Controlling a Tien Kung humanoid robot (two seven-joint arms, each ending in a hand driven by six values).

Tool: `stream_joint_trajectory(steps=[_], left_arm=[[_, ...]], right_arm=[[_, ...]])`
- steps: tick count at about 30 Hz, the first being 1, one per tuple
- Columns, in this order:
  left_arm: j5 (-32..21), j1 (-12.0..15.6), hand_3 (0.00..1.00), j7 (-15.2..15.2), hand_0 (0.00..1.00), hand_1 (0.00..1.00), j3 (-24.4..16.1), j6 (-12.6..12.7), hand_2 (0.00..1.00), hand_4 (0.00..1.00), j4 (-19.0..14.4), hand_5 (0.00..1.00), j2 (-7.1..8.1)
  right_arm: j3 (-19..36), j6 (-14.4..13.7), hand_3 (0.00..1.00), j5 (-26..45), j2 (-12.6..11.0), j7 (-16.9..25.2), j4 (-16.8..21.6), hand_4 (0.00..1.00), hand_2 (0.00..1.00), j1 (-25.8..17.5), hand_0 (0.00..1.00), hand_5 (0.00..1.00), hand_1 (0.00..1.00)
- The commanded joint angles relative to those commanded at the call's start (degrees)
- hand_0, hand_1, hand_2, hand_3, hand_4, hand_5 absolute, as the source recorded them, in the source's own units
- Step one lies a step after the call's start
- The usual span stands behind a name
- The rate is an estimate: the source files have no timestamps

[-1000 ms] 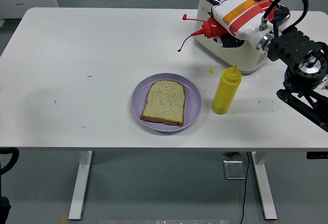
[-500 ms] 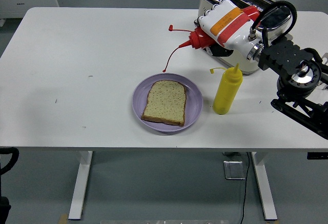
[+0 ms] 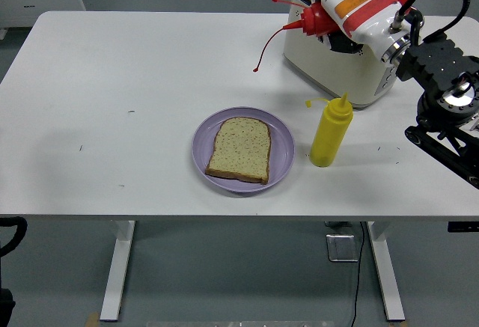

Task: Pick up the cup,pour liquid into bread,place the cup on the desk

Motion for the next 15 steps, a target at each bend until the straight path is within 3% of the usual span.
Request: stream_joint_trajectory(steps=[4, 11, 15], left_arm=[[0.02, -0.16, 0.733, 0.0, 0.784, 0.805, -0.04, -0.02, 0.816, 0.638, -0.01, 0.998, -0.06], [-0.03, -0.03, 0.733, -0.01, 0.785, 0.805, -0.37, 0.11, 0.817, 0.64, -0.05, 0.998, 0.01], [-0.03, -0.09, 0.734, -0.03, 0.785, 0.805, -0.26, 0.1, 0.818, 0.641, -0.06, 0.998, -0.01]], right_arm=[[-3.4, -0.28, 0.433, 0.0, 0.73, 0.85, 0.45, 0.313, 0.376, -0.11, 0.167, 0.108, 0.27], [3.44, -0.83, 0.433, 0.0, 0.08, 0.04, -0.22, 0.305, 0.379, -0.45, 0.172, 0.097, 0.274], [9.21, -3.6, 0.433, 0.0, 0.59, 0.07, 0.23, 0.283, 0.38, -2.96, 0.189, 0.073, 0.271]])
